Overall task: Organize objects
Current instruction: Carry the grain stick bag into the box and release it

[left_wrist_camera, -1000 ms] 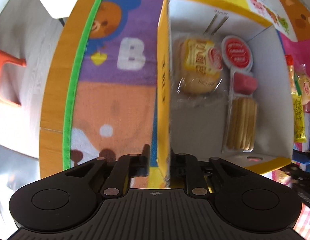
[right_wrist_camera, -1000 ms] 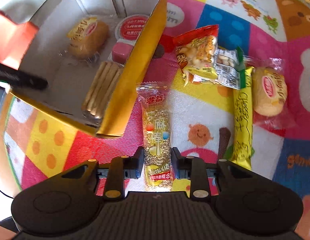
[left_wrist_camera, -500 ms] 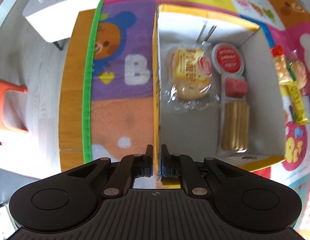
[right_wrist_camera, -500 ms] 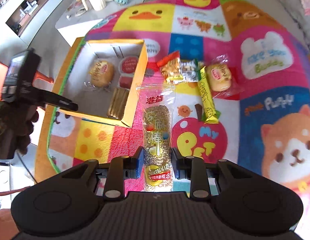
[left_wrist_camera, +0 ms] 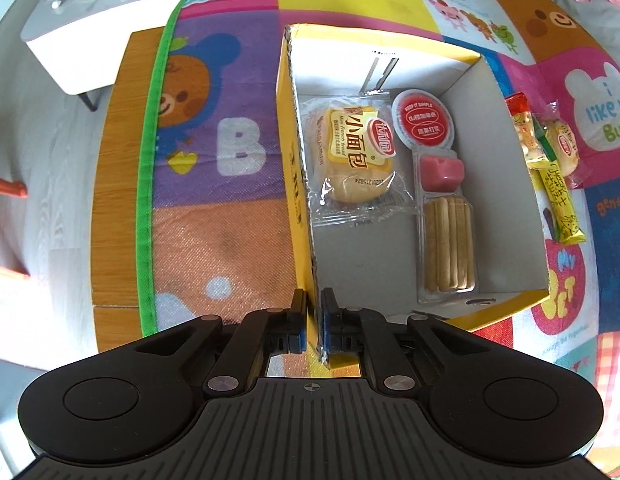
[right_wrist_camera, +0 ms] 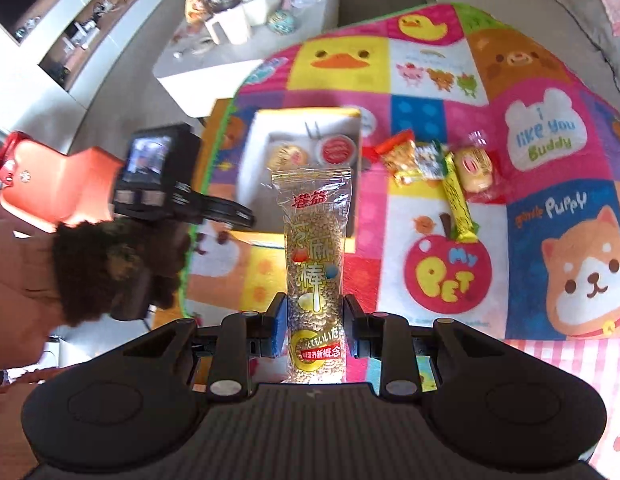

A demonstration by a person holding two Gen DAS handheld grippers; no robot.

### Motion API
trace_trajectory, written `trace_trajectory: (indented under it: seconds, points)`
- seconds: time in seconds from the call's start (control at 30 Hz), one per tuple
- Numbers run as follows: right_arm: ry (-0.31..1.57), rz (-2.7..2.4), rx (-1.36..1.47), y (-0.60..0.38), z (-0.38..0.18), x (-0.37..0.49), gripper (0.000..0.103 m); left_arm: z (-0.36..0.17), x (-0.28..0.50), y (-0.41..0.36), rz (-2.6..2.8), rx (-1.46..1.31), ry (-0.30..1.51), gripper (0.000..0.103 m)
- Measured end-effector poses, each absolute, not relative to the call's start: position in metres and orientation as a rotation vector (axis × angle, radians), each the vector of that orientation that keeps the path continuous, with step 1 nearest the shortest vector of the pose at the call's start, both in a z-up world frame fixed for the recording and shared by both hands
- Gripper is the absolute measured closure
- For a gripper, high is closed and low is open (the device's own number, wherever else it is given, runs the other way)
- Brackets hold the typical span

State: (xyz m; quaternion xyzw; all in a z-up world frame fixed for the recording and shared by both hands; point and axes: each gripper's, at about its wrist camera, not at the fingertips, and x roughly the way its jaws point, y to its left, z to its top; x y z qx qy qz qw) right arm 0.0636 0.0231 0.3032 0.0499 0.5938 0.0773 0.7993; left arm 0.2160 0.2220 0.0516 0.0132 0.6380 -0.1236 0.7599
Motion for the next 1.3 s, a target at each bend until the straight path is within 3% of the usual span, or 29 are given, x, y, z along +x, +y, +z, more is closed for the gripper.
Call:
trace_trajectory:
  seconds: [0.63, 1.3]
  points:
    - [1.194, 0.105, 0.169, 0.053, 0.331, 0.056, 0.075, 0.047, 0.219, 0.23, -0.329, -0.003, 1.389, 0.092]
    - [1.138, 0.112, 0.376, 0.075, 0.294, 0.165, 0.071, 0.047, 0.22, 0.238, -0.336, -0.036, 1.393, 0.091]
